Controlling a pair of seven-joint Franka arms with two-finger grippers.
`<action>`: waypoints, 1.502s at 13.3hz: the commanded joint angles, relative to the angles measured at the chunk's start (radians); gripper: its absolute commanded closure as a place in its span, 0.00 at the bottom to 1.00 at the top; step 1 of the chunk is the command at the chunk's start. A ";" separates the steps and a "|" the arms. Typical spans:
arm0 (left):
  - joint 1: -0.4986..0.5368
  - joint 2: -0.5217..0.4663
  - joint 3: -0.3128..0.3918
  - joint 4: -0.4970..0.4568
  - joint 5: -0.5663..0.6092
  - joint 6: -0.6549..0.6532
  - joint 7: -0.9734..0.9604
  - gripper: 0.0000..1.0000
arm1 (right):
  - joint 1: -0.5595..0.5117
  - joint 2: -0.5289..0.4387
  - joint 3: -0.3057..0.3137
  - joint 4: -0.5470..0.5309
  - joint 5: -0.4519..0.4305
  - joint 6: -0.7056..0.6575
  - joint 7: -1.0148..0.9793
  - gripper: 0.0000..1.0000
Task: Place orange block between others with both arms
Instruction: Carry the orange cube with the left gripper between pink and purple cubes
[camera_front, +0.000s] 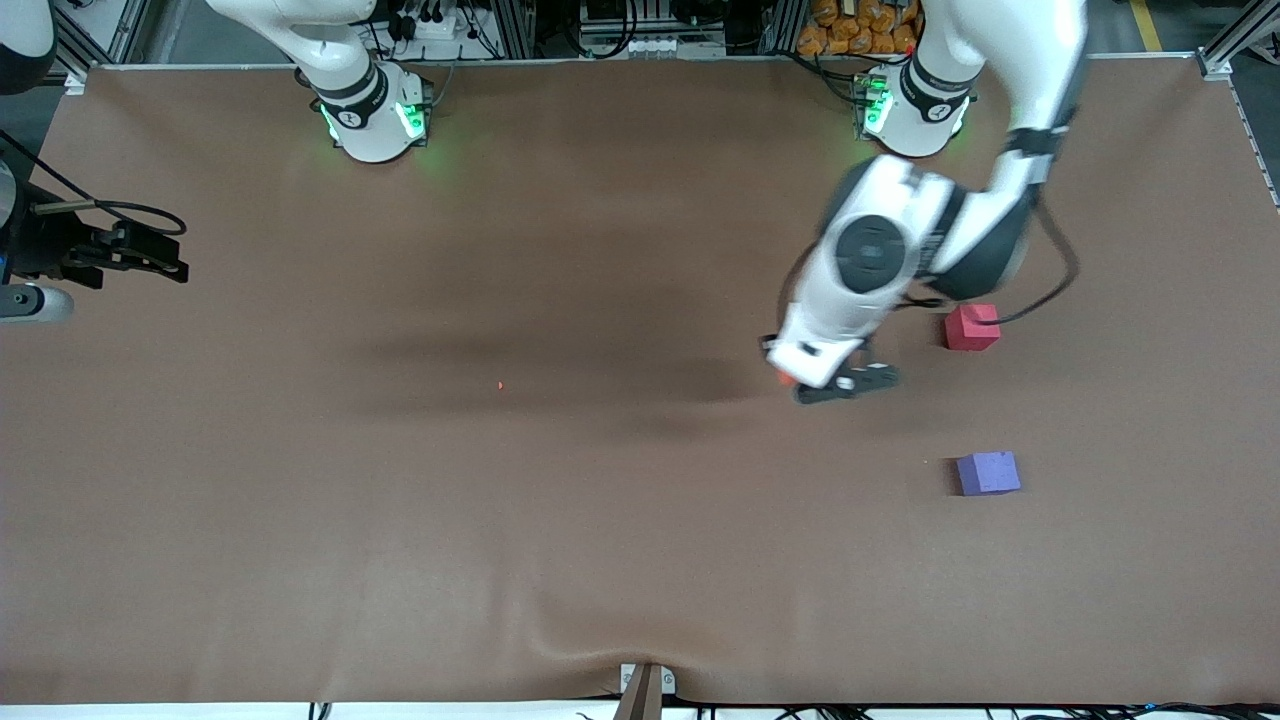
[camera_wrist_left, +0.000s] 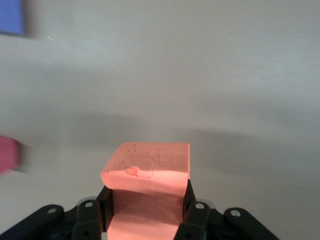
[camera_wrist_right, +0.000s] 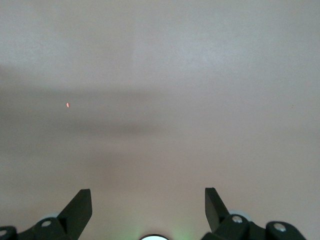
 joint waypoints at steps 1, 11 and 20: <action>0.147 -0.061 -0.014 -0.093 0.021 0.006 0.248 1.00 | 0.008 -0.012 -0.007 -0.004 -0.020 -0.008 -0.014 0.00; 0.470 0.050 -0.012 -0.187 0.026 0.242 0.723 1.00 | 0.016 -0.007 -0.010 -0.004 -0.020 -0.009 -0.014 0.00; 0.484 0.158 -0.004 -0.178 0.110 0.345 0.689 1.00 | 0.008 -0.004 -0.005 -0.003 -0.013 -0.008 -0.014 0.00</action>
